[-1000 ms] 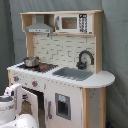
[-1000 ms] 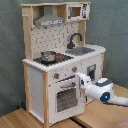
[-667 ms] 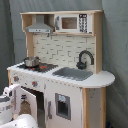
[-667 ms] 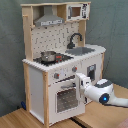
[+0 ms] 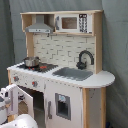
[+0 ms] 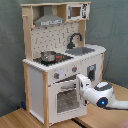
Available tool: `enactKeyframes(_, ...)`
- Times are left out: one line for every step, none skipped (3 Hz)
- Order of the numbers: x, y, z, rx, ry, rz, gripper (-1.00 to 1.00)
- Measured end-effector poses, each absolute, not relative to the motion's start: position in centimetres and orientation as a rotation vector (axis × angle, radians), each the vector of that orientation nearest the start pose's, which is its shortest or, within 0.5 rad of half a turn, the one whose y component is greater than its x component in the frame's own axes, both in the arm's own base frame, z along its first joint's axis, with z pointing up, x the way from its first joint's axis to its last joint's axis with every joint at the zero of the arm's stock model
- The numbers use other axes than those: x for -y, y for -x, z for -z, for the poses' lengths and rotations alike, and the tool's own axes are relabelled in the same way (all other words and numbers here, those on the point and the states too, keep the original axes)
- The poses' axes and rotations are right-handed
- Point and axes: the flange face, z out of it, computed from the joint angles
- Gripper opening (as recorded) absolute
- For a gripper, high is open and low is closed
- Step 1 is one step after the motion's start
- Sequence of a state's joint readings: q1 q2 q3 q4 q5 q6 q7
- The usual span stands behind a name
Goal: Play with the kitchen
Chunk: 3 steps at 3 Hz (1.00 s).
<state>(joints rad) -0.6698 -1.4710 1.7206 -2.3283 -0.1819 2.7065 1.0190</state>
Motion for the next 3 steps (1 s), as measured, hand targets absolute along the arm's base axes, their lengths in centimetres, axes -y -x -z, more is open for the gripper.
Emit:
enactKeyframes(-46.0,-27.9,-25.0,-0.467,-1.808,-1.482,-1.00)
enactKeyframes(-47.1,-26.9,-25.0,-0.422,-1.803,-1.460,-1.00)
enactKeyframes(-48.5,-25.7,-25.0,-0.391,-1.789,-1.446,-1.00)
